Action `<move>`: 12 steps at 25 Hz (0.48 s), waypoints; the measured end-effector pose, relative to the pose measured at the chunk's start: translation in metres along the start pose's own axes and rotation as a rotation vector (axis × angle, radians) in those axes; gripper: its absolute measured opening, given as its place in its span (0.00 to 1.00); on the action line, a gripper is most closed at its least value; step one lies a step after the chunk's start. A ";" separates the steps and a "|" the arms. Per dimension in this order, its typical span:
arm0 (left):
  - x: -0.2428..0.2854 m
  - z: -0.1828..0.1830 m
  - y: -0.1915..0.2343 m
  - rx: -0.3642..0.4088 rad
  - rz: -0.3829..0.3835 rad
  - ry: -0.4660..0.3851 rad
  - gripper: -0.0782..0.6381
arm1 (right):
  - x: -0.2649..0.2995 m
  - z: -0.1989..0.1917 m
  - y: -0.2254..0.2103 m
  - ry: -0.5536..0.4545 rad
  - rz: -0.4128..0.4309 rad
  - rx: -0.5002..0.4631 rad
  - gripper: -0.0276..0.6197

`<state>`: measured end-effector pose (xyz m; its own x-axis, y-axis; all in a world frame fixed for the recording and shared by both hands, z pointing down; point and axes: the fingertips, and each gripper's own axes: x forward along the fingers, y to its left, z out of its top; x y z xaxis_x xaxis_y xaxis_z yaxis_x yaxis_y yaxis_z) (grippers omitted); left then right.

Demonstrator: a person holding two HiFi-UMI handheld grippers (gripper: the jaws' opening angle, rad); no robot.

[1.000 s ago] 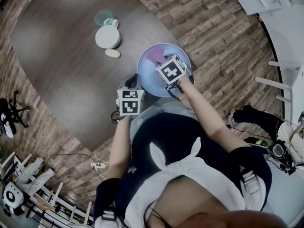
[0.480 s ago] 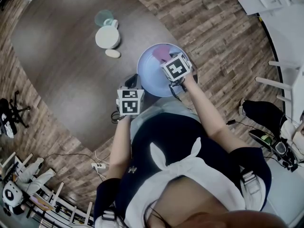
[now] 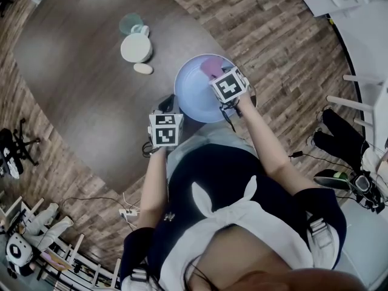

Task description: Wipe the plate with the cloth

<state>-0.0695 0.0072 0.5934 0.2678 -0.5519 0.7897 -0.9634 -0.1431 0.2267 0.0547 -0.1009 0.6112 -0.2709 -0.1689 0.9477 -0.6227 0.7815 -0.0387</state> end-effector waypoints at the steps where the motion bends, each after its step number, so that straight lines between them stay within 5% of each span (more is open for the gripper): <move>1: 0.000 -0.002 0.001 0.000 0.005 0.005 0.12 | 0.000 -0.002 -0.001 0.005 -0.005 0.003 0.27; 12: -0.006 -0.003 -0.001 -0.016 -0.010 -0.002 0.12 | -0.003 -0.014 -0.002 0.009 -0.021 0.035 0.27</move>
<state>-0.0706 0.0132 0.5898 0.2778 -0.5519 0.7863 -0.9602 -0.1355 0.2442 0.0669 -0.0936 0.6124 -0.2506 -0.1797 0.9513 -0.6537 0.7562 -0.0293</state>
